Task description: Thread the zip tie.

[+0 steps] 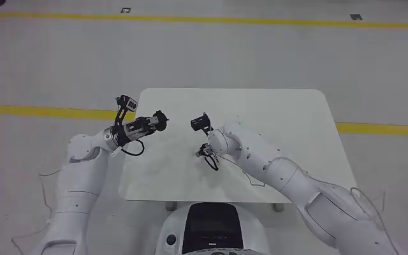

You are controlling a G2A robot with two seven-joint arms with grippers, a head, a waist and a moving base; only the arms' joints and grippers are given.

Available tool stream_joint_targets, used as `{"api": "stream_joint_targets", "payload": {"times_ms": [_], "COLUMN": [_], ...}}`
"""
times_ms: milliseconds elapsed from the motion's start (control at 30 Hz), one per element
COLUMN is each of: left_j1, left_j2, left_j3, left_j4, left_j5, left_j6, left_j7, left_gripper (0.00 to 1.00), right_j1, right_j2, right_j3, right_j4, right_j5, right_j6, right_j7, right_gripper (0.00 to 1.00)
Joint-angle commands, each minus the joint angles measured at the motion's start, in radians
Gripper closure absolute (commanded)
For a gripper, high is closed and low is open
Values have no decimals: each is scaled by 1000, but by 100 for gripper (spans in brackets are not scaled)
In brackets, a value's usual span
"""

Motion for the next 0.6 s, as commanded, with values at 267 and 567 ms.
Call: {"api": "stream_joint_targets", "payload": {"times_ms": [267,567], "left_j1": [0,0], "left_j2": [0,0], "left_j3": [0,0], "left_j4": [0,0], "left_j5": [0,0], "left_j6": [0,0], "left_j7": [0,0], "left_gripper": [100,100], "right_j1": [-23,-53], "right_j2": [-15,-48], "right_j3": [47,58], "right_j4": [-18,20], "right_j5": [-111,-167], "right_j6": [0,0], "right_j7": [61,75], "right_gripper": [77,100]}}
